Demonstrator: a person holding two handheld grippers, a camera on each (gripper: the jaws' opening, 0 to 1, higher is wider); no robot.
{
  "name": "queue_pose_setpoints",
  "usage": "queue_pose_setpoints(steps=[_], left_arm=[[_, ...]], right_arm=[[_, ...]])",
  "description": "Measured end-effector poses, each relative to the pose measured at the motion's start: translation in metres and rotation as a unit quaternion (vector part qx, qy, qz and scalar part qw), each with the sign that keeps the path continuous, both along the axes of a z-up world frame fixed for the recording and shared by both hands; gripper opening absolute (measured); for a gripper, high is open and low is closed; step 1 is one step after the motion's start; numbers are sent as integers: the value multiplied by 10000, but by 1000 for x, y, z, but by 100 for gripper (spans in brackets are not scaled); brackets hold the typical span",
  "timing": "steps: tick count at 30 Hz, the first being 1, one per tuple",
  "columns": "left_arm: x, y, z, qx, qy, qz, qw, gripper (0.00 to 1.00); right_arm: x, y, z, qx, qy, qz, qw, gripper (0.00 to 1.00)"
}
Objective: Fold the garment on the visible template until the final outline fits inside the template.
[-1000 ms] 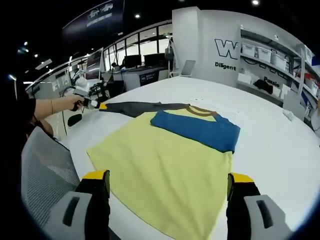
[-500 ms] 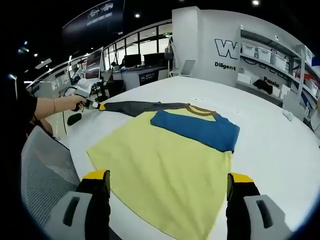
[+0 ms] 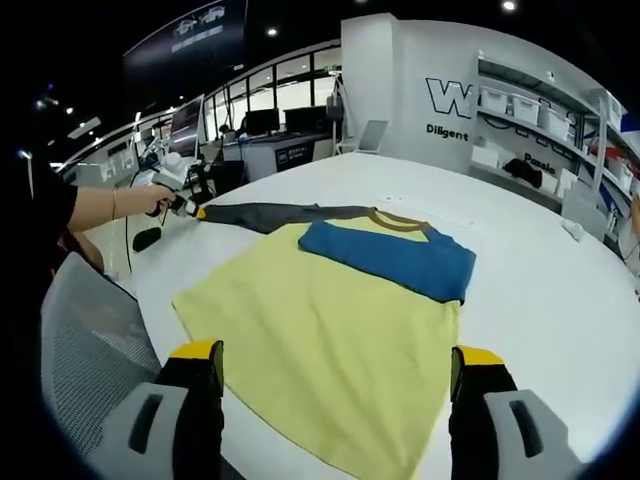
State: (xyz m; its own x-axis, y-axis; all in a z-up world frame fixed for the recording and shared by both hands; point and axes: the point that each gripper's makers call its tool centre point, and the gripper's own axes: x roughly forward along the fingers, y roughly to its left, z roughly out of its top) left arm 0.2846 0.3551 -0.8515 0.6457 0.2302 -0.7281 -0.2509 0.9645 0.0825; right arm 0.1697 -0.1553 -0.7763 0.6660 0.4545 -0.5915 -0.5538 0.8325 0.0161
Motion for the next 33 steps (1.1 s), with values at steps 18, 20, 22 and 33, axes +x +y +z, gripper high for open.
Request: queue_pose_setpoints(steps=[18,20,22,33], left_arm=[[21,6,67,345,-438,-117,9984,5],[21,7,67,344,-427,-100,9984,5],[21,7,68,366,-427,-104,9984,6],[30,-9,80,528,-501,-302,9969,6]], right_arm=[[-6,4,-2,-121,82,141,9998,95],[-6,4,-2,-123,86,139,9998,95],[-7,4,-2,-139,89,147,9998,95],[-9,4,-1,-165,110,186,9996,97]])
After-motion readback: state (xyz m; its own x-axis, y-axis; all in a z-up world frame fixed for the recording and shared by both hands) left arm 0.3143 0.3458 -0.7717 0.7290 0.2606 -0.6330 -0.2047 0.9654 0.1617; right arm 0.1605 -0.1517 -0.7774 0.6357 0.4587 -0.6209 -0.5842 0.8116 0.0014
